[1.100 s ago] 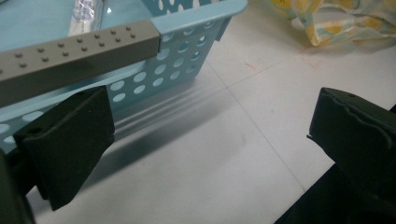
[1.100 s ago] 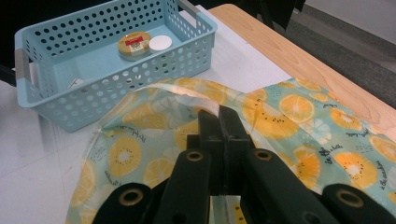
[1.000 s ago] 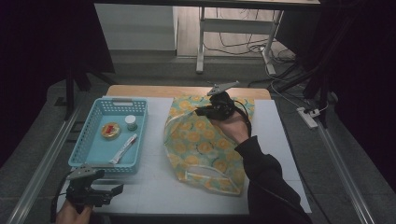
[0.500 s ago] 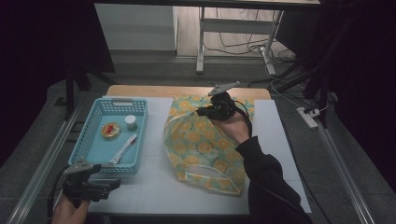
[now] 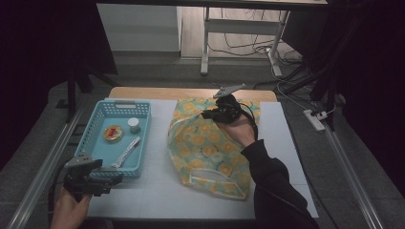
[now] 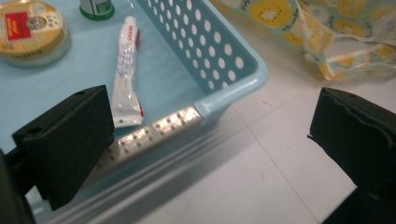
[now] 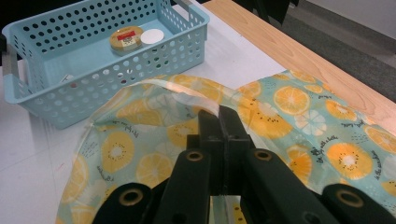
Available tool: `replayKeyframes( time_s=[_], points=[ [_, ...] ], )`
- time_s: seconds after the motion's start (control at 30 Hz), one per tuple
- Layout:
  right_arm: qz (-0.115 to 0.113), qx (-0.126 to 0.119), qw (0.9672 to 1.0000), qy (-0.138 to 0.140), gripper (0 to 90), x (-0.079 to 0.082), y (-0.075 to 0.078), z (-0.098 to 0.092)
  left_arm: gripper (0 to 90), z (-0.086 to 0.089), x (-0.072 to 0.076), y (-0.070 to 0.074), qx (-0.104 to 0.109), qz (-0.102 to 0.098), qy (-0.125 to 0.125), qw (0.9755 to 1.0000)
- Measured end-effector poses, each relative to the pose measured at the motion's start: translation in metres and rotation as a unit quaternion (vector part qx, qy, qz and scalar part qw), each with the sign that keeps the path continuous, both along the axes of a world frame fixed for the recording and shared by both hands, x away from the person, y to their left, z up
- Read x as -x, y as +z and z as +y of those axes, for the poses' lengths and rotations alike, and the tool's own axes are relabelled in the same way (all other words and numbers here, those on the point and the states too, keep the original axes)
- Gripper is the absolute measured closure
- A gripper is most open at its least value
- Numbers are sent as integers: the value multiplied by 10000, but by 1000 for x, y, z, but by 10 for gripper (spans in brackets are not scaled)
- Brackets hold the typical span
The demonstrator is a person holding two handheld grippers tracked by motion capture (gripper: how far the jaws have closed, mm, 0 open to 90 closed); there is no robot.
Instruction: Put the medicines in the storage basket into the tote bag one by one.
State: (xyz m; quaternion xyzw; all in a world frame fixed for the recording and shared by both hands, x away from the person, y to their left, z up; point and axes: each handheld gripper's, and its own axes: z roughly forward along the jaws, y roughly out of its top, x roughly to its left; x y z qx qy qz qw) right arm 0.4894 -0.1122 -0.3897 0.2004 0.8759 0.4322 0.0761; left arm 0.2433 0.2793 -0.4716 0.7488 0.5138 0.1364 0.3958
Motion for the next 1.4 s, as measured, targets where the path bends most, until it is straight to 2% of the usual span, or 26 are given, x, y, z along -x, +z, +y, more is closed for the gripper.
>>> replayKeyframes(
  time_s=[0.2,0.4,0.53,0.63,0.87,1.07,1.17,1.4],
  points=[
    [-2,2,10000,-11,900,0,0,-1,0,3,-15,0,-97,73,33,9999],
    [-7,13,10000,-20,900,-1,0,-2,1,7,-28,2,-19,96,71,9999],
    [-9,9,10000,-43,900,-1,0,-2,1,8,-36,5,-63,116,85,9999],
    [-23,-1,10000,-39,900,-2,0,-2,4,8,-43,8,-209,137,72,9997],
    [-24,13,10000,-42,900,-1,0,-2,5,10,-63,11,-371,193,192,9989],
    [-23,4,10000,-56,900,-2,0,-3,5,16,-81,10,-371,255,311,9985],
    [-21,9,10000,-39,900,-2,-2,-3,6,20,-89,9,-331,284,294,9986],
    [-4,24,10000,-54,900,-2,-3,-4,7,28,-107,4,-394,320,431,9978]
  ],
)
